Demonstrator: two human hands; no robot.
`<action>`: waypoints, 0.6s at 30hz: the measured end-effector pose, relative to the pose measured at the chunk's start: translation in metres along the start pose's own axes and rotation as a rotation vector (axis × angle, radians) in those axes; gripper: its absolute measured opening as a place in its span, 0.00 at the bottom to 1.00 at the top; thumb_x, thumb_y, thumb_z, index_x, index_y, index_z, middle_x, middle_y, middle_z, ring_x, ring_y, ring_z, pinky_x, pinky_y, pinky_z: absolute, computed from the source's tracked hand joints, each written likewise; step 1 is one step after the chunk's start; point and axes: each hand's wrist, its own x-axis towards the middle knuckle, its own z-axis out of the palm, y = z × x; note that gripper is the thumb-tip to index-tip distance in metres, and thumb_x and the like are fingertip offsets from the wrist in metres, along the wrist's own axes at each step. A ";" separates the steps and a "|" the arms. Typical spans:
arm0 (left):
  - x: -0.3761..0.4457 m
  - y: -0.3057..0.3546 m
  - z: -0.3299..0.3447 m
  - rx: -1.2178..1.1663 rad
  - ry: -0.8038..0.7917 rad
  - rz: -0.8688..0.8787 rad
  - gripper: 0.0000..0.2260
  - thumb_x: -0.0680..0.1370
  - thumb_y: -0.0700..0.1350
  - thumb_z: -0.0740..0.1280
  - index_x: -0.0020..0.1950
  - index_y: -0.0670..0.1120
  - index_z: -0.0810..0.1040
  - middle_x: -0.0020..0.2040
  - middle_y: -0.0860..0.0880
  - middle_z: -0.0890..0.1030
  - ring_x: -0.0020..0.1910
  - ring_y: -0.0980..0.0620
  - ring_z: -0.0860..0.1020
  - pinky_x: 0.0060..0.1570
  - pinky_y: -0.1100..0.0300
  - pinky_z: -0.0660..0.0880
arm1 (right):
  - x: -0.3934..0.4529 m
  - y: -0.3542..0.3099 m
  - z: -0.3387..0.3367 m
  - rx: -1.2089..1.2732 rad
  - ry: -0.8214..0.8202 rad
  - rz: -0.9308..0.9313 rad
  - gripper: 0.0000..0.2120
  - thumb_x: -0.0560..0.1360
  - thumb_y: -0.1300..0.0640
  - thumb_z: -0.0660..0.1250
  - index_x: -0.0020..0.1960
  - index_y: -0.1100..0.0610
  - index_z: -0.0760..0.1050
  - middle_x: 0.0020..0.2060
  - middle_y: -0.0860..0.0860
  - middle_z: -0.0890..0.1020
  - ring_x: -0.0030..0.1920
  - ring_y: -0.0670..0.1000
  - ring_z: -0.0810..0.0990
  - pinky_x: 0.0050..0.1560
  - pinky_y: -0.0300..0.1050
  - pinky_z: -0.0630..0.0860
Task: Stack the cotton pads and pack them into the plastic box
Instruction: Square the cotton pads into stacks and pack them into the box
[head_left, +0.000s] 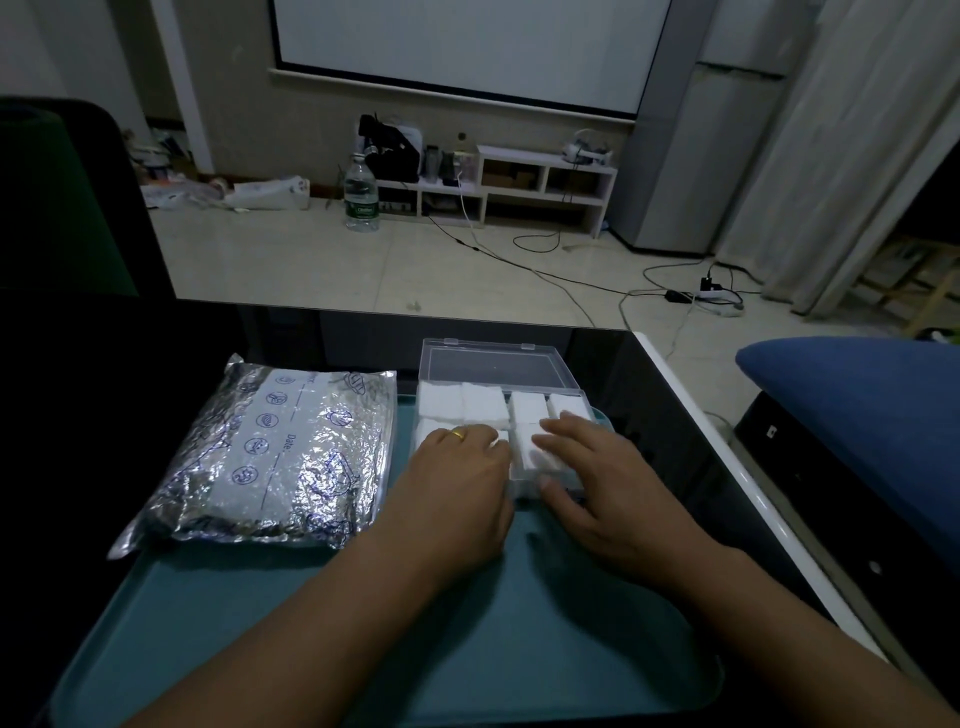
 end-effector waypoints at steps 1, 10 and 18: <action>-0.001 -0.002 -0.005 -0.035 0.045 -0.012 0.18 0.74 0.49 0.56 0.57 0.43 0.79 0.54 0.45 0.80 0.50 0.44 0.79 0.53 0.52 0.75 | -0.001 0.000 -0.004 0.052 0.055 0.020 0.31 0.74 0.38 0.50 0.69 0.52 0.72 0.69 0.43 0.70 0.71 0.42 0.62 0.69 0.31 0.49; -0.063 -0.050 -0.018 0.113 0.115 -0.329 0.17 0.69 0.56 0.73 0.51 0.46 0.82 0.47 0.46 0.81 0.45 0.43 0.80 0.46 0.50 0.76 | -0.019 -0.041 -0.017 0.312 0.410 0.100 0.12 0.72 0.56 0.60 0.47 0.55 0.82 0.42 0.45 0.81 0.44 0.44 0.78 0.47 0.38 0.74; -0.077 -0.044 -0.019 0.090 -0.010 -0.492 0.18 0.75 0.54 0.64 0.60 0.46 0.75 0.58 0.45 0.76 0.59 0.43 0.73 0.54 0.51 0.70 | -0.050 -0.122 0.036 0.402 -0.092 0.024 0.17 0.77 0.50 0.61 0.64 0.53 0.75 0.57 0.50 0.79 0.55 0.47 0.77 0.60 0.38 0.71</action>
